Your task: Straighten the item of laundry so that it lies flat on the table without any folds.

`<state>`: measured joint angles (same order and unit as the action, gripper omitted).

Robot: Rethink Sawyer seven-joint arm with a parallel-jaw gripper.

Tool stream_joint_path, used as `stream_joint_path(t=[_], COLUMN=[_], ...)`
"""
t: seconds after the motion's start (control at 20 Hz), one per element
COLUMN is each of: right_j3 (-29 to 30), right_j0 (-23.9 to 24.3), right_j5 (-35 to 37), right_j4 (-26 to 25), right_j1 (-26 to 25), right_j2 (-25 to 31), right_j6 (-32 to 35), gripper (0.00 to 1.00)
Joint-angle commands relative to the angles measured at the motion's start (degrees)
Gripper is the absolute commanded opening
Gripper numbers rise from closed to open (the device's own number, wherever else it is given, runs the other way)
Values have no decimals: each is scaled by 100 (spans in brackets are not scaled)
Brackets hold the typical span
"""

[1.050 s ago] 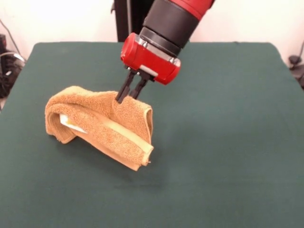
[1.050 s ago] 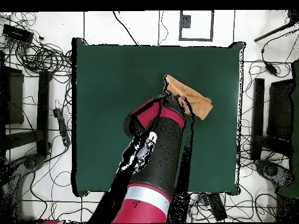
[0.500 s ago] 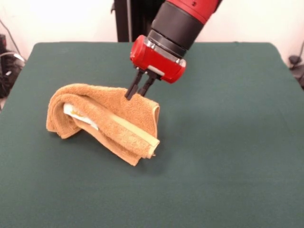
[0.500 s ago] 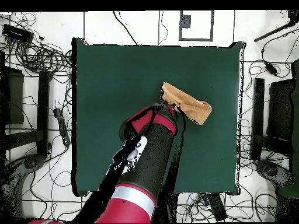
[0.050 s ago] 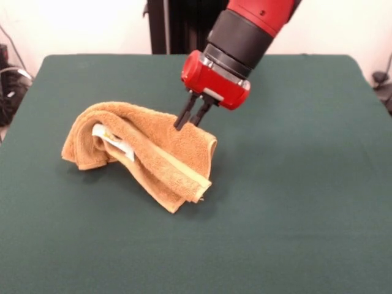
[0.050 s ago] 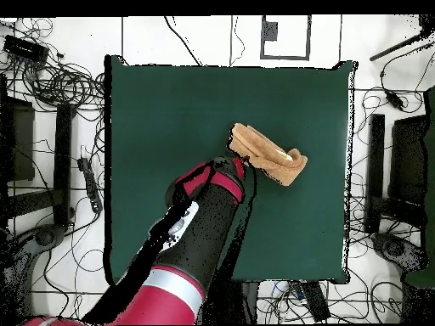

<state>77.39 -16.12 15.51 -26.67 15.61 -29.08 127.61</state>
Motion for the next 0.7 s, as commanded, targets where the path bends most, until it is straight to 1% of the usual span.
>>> stream_joint_path(t=[0.05, 0.3, 0.7], right_j3=[528, 494, 359], right_j0=[-283, -258, 30], right_j5=[-475, -622, -565], right_j4=[668, 880, 1040], right_j1=[-218, -14, 423], right_j2=[39, 209, 862], right_j6=[1811, 1467, 836], gripper=[0, 0, 0])
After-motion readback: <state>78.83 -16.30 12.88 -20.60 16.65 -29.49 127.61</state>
